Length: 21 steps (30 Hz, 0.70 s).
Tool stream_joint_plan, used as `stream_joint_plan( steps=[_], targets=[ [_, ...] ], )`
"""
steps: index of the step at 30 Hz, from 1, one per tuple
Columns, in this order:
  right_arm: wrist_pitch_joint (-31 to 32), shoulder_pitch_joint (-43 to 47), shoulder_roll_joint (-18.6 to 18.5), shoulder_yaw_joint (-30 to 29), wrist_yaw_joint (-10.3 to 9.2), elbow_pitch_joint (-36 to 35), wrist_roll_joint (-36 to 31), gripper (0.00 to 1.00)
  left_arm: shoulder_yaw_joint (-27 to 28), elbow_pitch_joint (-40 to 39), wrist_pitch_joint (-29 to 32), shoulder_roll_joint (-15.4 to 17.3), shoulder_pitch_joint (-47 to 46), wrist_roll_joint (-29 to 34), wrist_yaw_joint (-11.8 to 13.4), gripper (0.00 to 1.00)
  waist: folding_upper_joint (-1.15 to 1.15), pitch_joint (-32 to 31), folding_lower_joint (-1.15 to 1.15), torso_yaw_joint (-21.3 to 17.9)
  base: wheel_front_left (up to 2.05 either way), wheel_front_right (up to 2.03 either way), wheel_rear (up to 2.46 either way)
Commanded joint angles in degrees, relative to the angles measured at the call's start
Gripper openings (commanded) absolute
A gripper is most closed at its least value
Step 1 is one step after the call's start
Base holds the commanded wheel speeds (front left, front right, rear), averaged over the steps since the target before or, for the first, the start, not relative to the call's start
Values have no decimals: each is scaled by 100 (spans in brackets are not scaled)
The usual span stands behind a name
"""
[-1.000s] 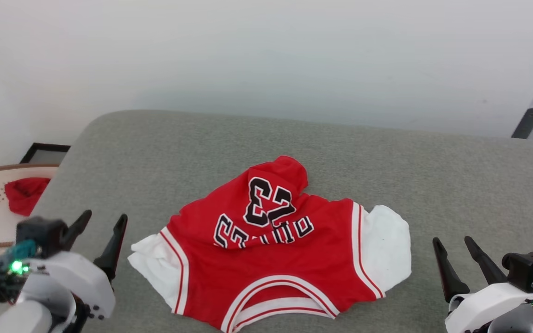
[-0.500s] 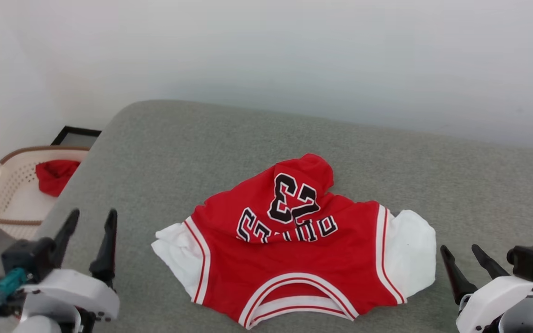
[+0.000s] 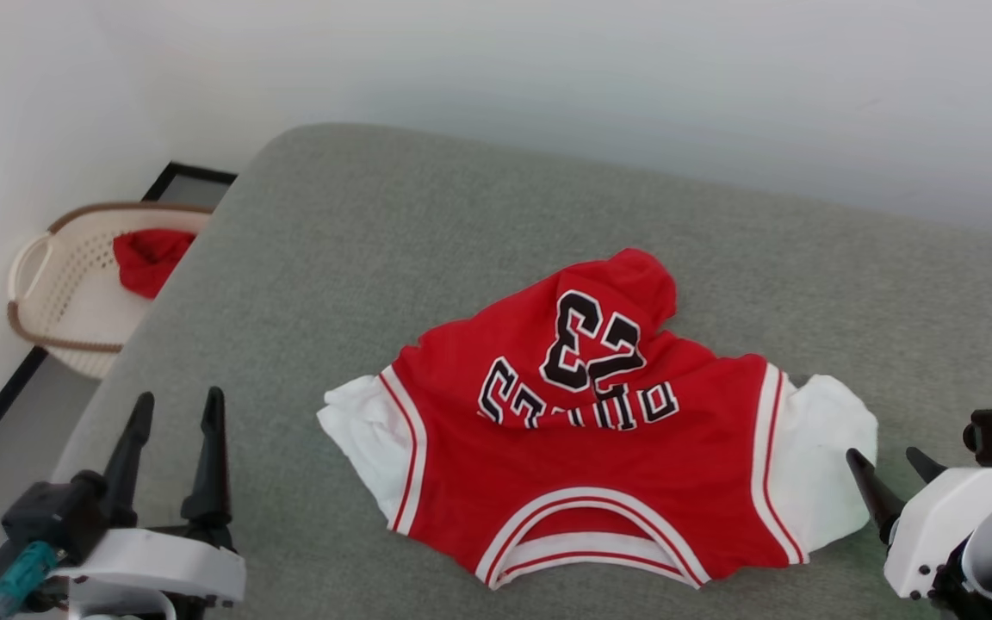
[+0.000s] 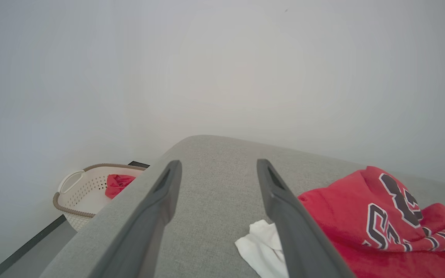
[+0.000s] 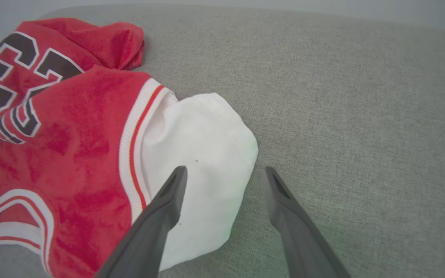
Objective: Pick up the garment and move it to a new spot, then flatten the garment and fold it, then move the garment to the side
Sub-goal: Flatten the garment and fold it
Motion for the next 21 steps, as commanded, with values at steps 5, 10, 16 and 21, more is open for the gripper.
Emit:
stream_joint_plan(
  steps=[5, 10, 16, 21],
  targets=[
    [480, -170, -16, -155, 2, -33, -106, 100, 306, 125, -2, -439, -23, 377, -364, 100, 0, 354, 0, 286, 0, 0, 0],
    [960, -256, 104, -420, 2, 110, -249, 100, 573, 237, -2, -784, -132, 612, -597, 100, 0, 484, 0, 391, 0, 0, 0],
    [1389, -321, 358, -617, 2, 341, -315, 100, 794, 303, -2, -1047, -186, 813, -761, 100, 0, 551, 0, 448, 0, 0, 0],
    [1438, -390, 345, -621, 2, 524, -436, 0, 911, 339, -2, -1175, -196, 902, -814, 100, 0, 569, 0, 458, 0, 0, 0]
  ],
)
